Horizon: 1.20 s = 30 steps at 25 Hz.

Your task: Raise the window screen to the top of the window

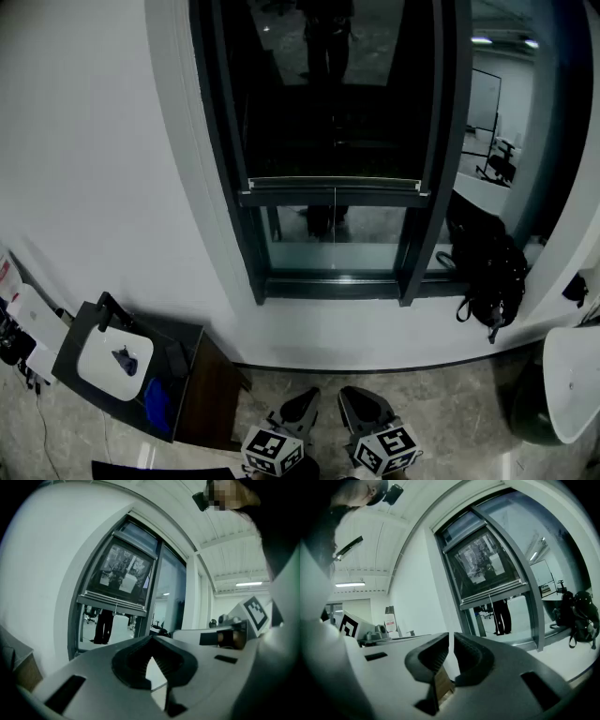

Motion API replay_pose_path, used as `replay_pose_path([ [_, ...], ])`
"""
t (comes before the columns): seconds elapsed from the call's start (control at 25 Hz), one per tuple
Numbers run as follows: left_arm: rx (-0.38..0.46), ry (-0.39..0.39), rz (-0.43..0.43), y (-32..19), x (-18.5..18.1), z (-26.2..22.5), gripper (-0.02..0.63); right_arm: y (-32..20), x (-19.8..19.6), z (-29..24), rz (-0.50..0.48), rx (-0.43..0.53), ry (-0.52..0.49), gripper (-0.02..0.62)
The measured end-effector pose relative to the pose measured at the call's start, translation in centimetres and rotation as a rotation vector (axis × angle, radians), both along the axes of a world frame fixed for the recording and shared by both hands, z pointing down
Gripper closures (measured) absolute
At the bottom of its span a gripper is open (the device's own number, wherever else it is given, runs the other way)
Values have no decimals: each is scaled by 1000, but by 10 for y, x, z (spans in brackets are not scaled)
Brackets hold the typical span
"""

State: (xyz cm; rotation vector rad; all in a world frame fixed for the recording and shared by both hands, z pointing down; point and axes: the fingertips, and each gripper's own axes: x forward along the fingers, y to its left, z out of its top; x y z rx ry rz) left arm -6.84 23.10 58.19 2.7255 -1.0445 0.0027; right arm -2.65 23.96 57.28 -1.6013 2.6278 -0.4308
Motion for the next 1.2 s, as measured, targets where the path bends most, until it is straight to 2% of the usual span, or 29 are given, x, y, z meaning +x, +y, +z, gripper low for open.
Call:
replay_pose_path([
  [0.4,41,10,19,-99,-43,-22,604,-88,-44,-10,-8,-7,-22,557],
  [0.64,39,21,26,-140,-72,-17,604,-125,-67,-8,5,-4,6,557],
  [0.88,11,36,36,-170,-76,-8,604,-150,-57,-4,50,-15,15,557],
  [1.2,-34,28,39,-222,-45,4,604,-205,-17,5,67,-44,7,557],
])
